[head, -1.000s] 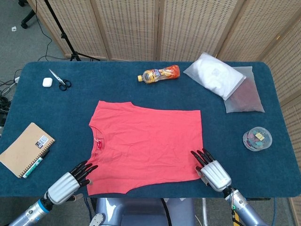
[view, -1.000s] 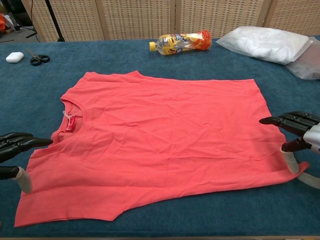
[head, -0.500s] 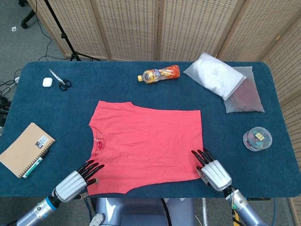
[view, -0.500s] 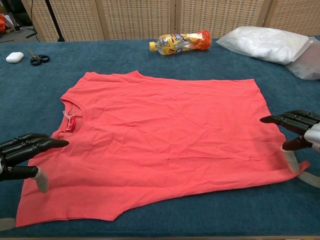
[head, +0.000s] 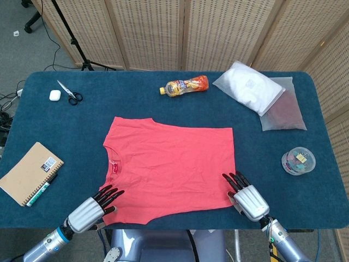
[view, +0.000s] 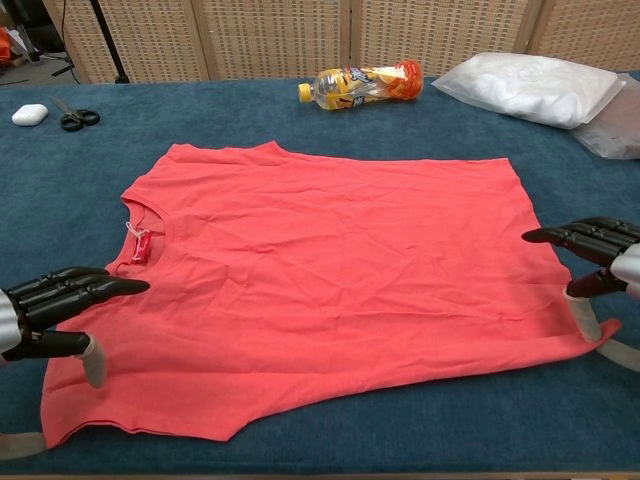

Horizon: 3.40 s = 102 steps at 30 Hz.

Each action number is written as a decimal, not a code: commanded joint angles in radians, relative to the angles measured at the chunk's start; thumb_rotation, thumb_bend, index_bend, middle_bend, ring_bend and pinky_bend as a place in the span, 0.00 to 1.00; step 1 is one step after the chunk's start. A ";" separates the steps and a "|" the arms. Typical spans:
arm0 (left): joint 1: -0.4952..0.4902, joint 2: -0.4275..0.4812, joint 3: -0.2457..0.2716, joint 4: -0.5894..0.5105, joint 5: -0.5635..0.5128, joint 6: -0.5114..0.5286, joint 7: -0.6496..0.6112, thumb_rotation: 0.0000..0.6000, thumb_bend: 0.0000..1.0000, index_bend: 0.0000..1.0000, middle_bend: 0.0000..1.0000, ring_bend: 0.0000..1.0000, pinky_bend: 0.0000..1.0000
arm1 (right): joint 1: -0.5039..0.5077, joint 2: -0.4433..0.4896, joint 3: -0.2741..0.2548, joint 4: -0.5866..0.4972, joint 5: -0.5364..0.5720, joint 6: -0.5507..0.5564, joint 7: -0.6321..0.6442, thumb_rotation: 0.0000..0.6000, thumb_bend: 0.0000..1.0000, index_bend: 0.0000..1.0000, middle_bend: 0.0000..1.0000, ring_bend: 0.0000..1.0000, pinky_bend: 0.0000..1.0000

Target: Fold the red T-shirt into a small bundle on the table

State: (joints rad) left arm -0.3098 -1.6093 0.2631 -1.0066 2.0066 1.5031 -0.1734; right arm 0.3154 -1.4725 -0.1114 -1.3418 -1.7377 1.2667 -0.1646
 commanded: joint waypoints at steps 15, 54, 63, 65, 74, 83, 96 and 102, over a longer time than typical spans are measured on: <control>-0.022 0.019 -0.003 -0.041 -0.032 -0.022 0.004 1.00 0.36 0.49 0.00 0.00 0.00 | 0.001 0.002 0.000 -0.002 0.004 0.000 0.001 1.00 0.52 0.60 0.04 0.00 0.00; -0.051 0.144 0.044 -0.213 0.005 0.024 -0.040 1.00 0.53 0.72 0.00 0.00 0.00 | 0.058 0.102 -0.070 -0.051 -0.137 0.036 0.173 1.00 0.57 0.63 0.07 0.00 0.00; -0.047 0.197 0.086 -0.254 0.049 0.059 -0.086 1.00 0.54 0.72 0.00 0.00 0.00 | 0.070 0.134 -0.135 -0.071 -0.227 0.059 0.230 1.00 0.57 0.63 0.08 0.00 0.00; -0.048 0.210 0.095 -0.264 0.059 0.065 -0.101 1.00 0.54 0.72 0.00 0.00 0.00 | 0.073 0.139 -0.148 -0.071 -0.252 0.069 0.239 1.00 0.57 0.63 0.08 0.00 0.00; -0.057 0.245 0.124 -0.303 0.086 0.077 -0.175 1.00 0.54 0.72 0.00 0.00 0.00 | 0.098 0.174 -0.183 -0.101 -0.328 0.087 0.247 1.00 0.57 0.64 0.08 0.00 0.00; -0.071 0.254 0.060 -0.359 -0.002 0.025 -0.175 1.00 0.54 0.72 0.00 0.00 0.00 | 0.120 0.171 -0.132 -0.123 -0.252 0.043 0.266 1.00 0.57 0.65 0.09 0.00 0.00; -0.203 0.322 -0.190 -0.626 -0.399 -0.313 -0.032 1.00 0.53 0.72 0.00 0.00 0.00 | 0.248 0.174 0.103 -0.173 0.098 -0.209 0.258 1.00 0.57 0.65 0.09 0.00 0.00; -0.264 0.311 -0.277 -0.643 -0.521 -0.417 0.049 1.00 0.53 0.72 0.00 0.00 0.00 | 0.295 0.147 0.164 -0.131 0.221 -0.314 0.201 1.00 0.57 0.65 0.09 0.00 0.00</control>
State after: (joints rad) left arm -0.5444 -1.2950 0.0208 -1.6382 1.5264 1.1242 -0.1601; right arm 0.5869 -1.3116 0.0252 -1.4914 -1.5550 0.9884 0.0584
